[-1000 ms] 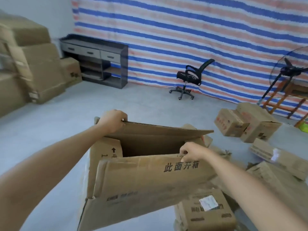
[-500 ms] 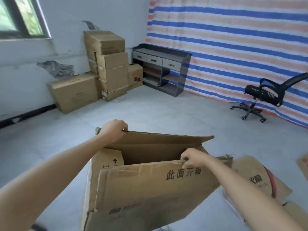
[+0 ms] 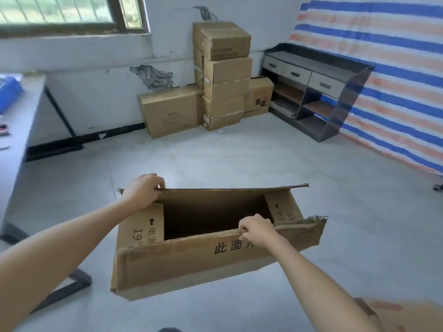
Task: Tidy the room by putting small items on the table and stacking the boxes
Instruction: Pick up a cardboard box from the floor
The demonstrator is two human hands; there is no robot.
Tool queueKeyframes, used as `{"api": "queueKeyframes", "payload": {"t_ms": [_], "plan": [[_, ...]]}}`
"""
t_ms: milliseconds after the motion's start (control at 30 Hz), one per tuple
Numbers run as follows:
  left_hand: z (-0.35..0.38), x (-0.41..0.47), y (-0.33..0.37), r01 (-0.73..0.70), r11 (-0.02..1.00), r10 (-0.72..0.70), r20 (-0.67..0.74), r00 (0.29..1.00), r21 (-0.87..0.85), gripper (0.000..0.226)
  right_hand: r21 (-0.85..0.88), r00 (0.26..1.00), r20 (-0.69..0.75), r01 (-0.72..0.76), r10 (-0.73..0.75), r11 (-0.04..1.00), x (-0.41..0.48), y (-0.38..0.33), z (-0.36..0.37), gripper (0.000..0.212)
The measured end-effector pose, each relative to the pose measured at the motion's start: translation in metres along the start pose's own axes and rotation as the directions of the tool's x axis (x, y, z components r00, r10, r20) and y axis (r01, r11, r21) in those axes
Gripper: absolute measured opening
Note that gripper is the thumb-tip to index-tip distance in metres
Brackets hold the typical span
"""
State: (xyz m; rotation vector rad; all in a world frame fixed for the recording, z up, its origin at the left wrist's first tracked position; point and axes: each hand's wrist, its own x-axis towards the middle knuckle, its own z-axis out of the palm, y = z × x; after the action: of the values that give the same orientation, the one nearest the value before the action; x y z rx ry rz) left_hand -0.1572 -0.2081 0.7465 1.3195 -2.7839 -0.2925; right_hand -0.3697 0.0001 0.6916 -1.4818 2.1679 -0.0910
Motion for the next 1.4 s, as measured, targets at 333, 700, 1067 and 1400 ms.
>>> {"api": "queueKeyframes", "payload": {"t_ms": [333, 700, 1067, 1400], "plan": [[0.006, 0.047, -0.046, 0.196, 0.973, -0.21, -0.115, 0.971, -0.119, 0.024, -0.174, 0.982, -0.02, 0.182, -0.188, 0.968, 0.103, -0.011, -0.048, 0.017], [0.003, 0.186, -0.104, 0.221, 0.972, -0.224, -0.039, 0.974, -0.083, 0.021, -0.073, 0.994, 0.066, 0.097, -0.092, 0.993, 0.244, -0.037, -0.113, 0.013], [0.011, 0.282, -0.132, 0.206, 0.974, -0.208, -0.011, 0.978, -0.095, 0.018, -0.092, 0.985, 0.146, 0.103, -0.089, 0.99, 0.346, -0.028, -0.117, 0.002], [0.006, 0.423, -0.108, 0.306, 0.951, -0.304, -0.043, 0.952, 0.035, 0.021, -0.053, 0.979, 0.098, 0.184, -0.179, 0.981, 0.483, 0.022, -0.186, 0.009]]}}
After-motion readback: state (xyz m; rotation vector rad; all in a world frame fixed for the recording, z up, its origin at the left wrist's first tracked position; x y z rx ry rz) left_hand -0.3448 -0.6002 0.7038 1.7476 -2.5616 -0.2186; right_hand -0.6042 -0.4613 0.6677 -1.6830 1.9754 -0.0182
